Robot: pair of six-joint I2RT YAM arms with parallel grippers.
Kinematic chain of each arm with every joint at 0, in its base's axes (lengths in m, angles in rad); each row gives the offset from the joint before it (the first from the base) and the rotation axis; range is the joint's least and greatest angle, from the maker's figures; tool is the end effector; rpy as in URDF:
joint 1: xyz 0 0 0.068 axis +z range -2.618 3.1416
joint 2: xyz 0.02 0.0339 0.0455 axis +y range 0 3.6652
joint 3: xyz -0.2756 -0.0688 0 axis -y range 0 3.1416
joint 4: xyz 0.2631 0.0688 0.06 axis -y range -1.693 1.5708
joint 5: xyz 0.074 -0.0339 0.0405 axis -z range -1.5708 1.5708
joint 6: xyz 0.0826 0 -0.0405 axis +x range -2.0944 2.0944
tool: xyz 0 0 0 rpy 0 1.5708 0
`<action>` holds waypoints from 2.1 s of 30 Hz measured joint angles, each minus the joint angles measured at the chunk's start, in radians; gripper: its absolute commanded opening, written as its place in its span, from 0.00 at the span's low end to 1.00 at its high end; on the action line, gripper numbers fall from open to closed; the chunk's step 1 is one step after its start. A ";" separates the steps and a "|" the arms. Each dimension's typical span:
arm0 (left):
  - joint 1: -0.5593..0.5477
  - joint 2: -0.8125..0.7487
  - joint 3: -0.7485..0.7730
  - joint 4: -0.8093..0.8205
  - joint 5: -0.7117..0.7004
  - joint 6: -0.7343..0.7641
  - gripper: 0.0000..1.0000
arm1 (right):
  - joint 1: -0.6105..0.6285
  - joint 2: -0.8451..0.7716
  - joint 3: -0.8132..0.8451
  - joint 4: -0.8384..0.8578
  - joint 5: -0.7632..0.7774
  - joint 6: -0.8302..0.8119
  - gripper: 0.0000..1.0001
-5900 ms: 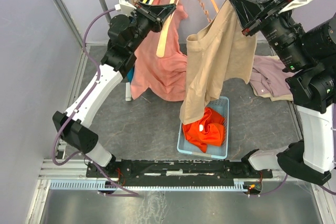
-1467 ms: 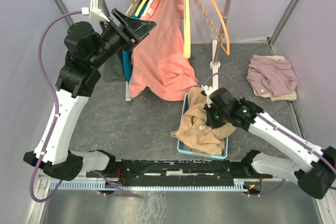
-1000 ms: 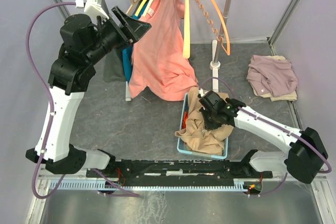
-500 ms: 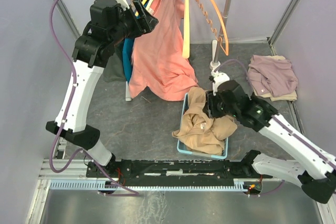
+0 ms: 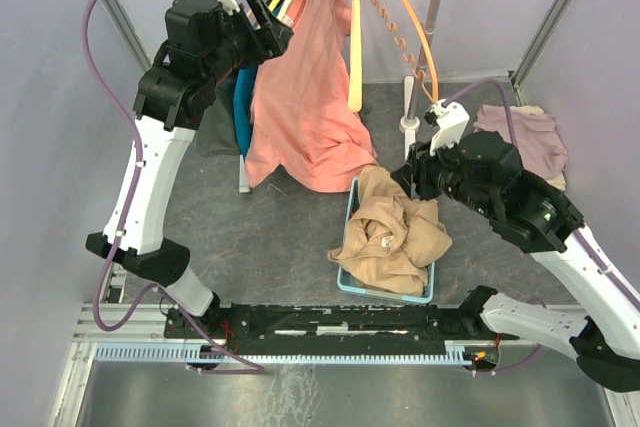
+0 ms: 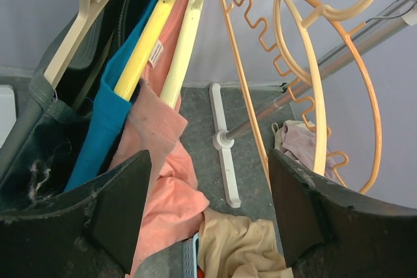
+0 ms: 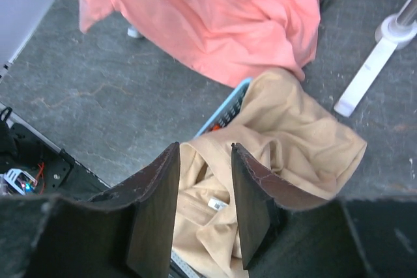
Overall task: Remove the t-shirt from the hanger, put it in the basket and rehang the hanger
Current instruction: Place the T-shirt in the bin, then pick up the hanger from the clothesline.
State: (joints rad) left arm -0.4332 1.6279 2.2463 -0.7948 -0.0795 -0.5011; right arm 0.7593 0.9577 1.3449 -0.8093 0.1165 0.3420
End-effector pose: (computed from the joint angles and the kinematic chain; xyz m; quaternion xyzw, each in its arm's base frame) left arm 0.3379 -0.1490 0.5626 -0.0515 0.7647 -0.2617 0.5865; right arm 0.1696 0.1477 0.4299 -0.1427 0.8265 0.2421 0.4878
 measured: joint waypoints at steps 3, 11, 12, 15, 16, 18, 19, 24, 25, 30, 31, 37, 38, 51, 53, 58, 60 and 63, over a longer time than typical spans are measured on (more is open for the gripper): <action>0.000 0.002 0.001 0.007 -0.009 0.013 0.79 | 0.000 0.017 0.050 0.004 -0.003 -0.019 0.46; 0.000 0.051 0.019 0.015 -0.027 0.025 0.78 | 0.000 0.037 0.158 0.040 -0.008 -0.056 0.47; 0.000 0.061 0.019 0.015 -0.028 0.026 0.78 | 0.000 0.037 0.164 0.045 -0.008 -0.059 0.47; 0.000 0.081 0.021 0.015 -0.036 0.040 0.78 | 0.000 0.037 0.182 0.056 -0.011 -0.068 0.47; 0.000 0.087 0.023 0.014 -0.042 0.047 0.78 | 0.000 0.039 0.185 0.060 -0.011 -0.071 0.47; 0.000 0.098 0.034 0.014 -0.051 0.061 0.78 | 0.000 0.040 0.191 0.068 -0.011 -0.078 0.47; 0.000 0.101 0.036 0.014 -0.053 0.064 0.77 | 0.000 0.040 0.192 0.070 -0.012 -0.079 0.47; 0.000 0.114 0.056 0.014 -0.076 0.089 0.73 | 0.000 0.043 0.192 0.083 -0.015 -0.084 0.47; 0.000 0.115 0.058 0.014 -0.077 0.091 0.72 | 0.000 0.044 0.192 0.087 -0.016 -0.085 0.47; 0.000 0.126 0.066 0.014 -0.076 0.099 0.71 | 0.000 0.049 0.192 0.099 -0.018 -0.086 0.47; 0.000 0.126 0.066 0.014 -0.076 0.099 0.70 | 0.000 0.051 0.194 0.099 -0.018 -0.086 0.47; 0.000 0.127 0.066 0.014 -0.077 0.099 0.65 | 0.000 0.094 0.245 0.108 -0.018 -0.086 0.46; 0.000 0.127 0.063 0.015 -0.077 0.099 0.65 | 0.000 0.097 0.246 0.112 -0.017 -0.086 0.46; 0.000 0.064 -0.029 0.050 -0.091 0.099 0.62 | 0.000 0.048 0.245 0.150 0.000 -0.078 0.46; 0.000 0.053 -0.027 0.072 -0.071 0.098 0.62 | 0.000 0.039 0.244 0.155 -0.001 -0.078 0.46; 0.000 0.050 0.000 0.080 -0.068 0.098 0.62 | 0.000 0.043 0.244 0.163 -0.011 -0.079 0.46; 0.000 0.051 0.008 0.086 -0.073 0.098 0.62 | 0.000 0.053 0.244 0.163 -0.017 -0.080 0.47; 0.000 0.065 0.031 0.090 -0.078 0.098 0.62 | 0.000 0.068 0.244 0.163 -0.029 -0.080 0.47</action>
State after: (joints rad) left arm -0.4328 1.6928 2.2768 -0.7044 -0.1577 -0.4026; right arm 0.7593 1.0252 1.5890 -0.6464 0.0875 0.2615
